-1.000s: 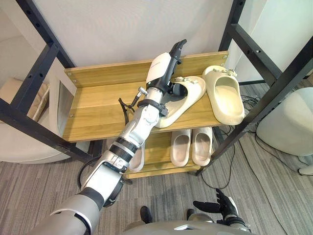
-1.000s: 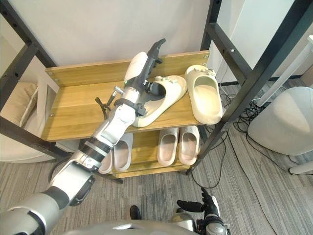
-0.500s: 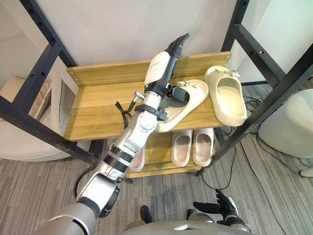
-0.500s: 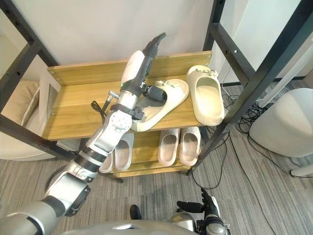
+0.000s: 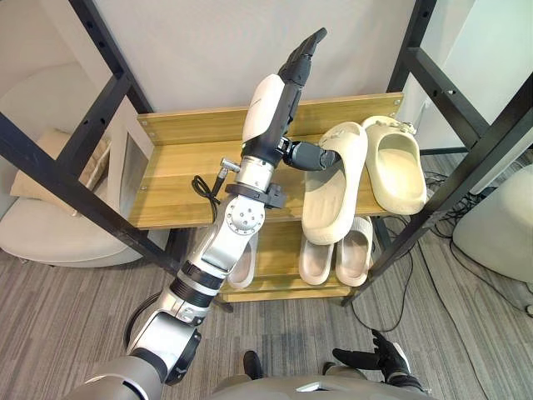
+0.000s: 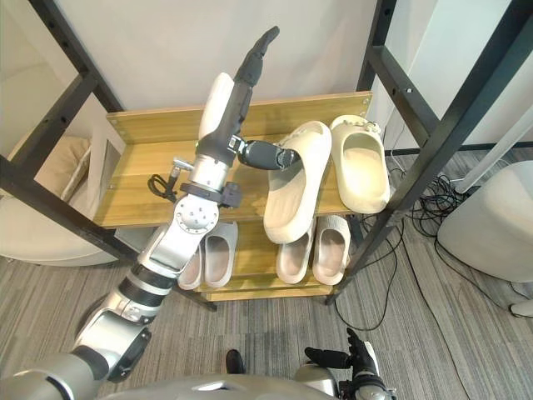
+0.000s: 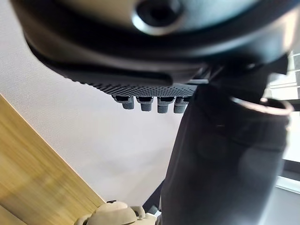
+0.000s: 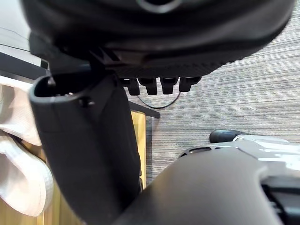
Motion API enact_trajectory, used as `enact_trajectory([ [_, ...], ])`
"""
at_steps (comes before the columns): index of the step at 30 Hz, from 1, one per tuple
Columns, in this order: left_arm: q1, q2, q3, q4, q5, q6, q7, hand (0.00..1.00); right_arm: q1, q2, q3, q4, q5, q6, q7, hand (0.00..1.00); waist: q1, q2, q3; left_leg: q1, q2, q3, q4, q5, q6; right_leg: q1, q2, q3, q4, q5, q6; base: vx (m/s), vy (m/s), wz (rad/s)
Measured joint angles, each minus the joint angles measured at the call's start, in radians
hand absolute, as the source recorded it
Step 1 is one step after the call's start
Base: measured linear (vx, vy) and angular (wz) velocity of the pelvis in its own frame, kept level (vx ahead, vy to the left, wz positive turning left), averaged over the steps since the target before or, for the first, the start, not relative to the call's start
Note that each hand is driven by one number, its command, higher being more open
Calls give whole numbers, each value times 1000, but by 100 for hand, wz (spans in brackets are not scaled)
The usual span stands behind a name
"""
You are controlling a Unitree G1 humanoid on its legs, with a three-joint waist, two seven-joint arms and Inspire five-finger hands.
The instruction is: Organize the slippers on the shoe rack
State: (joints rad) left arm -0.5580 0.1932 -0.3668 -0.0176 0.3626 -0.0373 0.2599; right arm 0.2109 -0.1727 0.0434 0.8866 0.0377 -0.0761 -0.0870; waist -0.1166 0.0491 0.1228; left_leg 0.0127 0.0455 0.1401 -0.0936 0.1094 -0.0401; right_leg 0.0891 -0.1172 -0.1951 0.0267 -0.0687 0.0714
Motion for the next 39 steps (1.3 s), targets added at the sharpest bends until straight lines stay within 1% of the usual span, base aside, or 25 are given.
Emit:
enact_trajectory([
  [14, 84, 1, -5, 12, 0, -4, -5, 100, -5, -8, 20, 2, -17, 3, -1, 100, 2, -1, -7, -5, 4, -14, -1, 5, 0, 3, 6, -18, 0, 1, -1, -9, 1, 2],
  [21, 81, 0, -7, 106, 2, -4, -7, 100, -5, 0, 25, 2, -16, 10, -1, 100, 0, -18, -9, 5, 7, -16, -1, 2, -4, 22, 9, -22, -16, 3, 0, 0, 0, 0],
  [25, 37, -1, -9, 177, 2, 3, -6, 100, -5, 8, 24, 2, -16, 10, -1, 100, -1, -30, -9, 4, 6, -15, -1, 1, -5, 22, 9, -22, -20, 4, 0, 0, 0, 0],
  [34, -73, 1, -9, 296, 2, 12, -5, 100, -8, 12, 21, 2, -16, 10, 0, 100, -8, -37, -5, 2, 6, -13, -1, 1, -5, 22, 9, -21, -24, 8, 2, 0, 0, 0],
  [39, -120, 9, -9, 337, 2, 21, -5, 100, -14, 18, 18, 2, -16, 10, 0, 100, -20, -44, -1, 0, 6, -10, -1, 1, -5, 21, 9, -19, -32, 13, 4, 0, 0, 0],
])
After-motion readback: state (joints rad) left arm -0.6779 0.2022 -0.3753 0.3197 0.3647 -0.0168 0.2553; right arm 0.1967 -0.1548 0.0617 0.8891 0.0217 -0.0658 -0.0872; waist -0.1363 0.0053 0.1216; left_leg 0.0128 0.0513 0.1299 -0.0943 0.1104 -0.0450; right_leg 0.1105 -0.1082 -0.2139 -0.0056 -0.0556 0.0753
